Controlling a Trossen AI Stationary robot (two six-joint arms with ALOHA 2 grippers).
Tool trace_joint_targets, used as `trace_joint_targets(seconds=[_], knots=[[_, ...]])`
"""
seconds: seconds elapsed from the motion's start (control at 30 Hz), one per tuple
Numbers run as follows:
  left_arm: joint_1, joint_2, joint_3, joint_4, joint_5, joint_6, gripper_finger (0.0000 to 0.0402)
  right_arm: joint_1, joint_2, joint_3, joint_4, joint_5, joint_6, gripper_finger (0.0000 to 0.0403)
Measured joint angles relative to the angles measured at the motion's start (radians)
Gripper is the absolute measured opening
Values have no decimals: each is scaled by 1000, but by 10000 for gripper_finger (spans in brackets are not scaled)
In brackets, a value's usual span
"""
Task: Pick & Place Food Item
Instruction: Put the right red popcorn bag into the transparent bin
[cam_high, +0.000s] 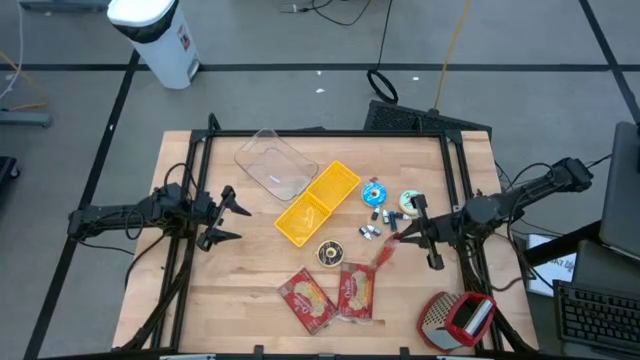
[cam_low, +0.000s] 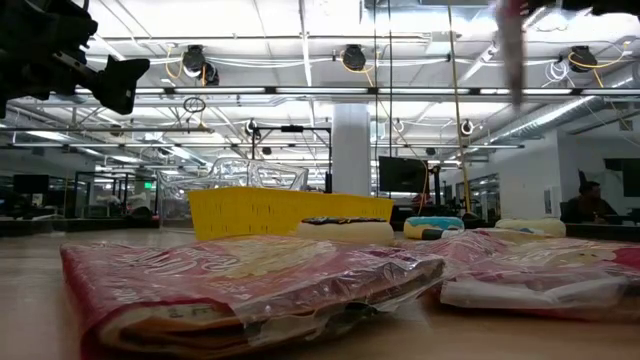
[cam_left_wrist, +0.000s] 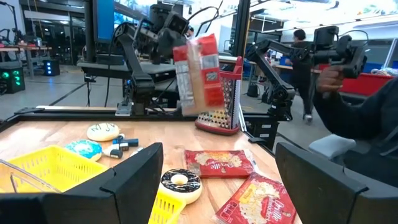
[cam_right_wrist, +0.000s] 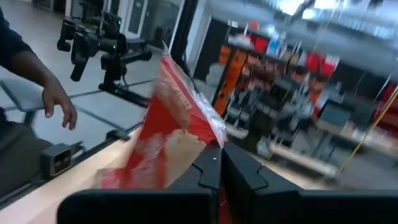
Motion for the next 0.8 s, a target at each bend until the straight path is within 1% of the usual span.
trace_joint_targets(seconds=[0.13, 0.27, 0.37, 0.57, 0.73, 0.8], knots=[[0, 0, 0, 0, 0, 0, 310, -3, 25, 0, 49, -1, -63, 0], [0, 0, 0, 0, 0, 0, 310, -17, 51, 0, 54, 0, -71, 0], [0, 0, 0, 0, 0, 0, 310, -43, 75, 0, 96, -5, -90, 0], [0, 0, 0, 41, -1, 4, 310, -109, 130, 1, 158, -130, -66, 0], [-1, 0, 0, 146, -66, -54, 310, -135, 180, 1, 201, -131, -51, 0], [-1, 0, 0, 165, -114, -98, 310, -143, 202, 1, 223, -131, -41, 0]])
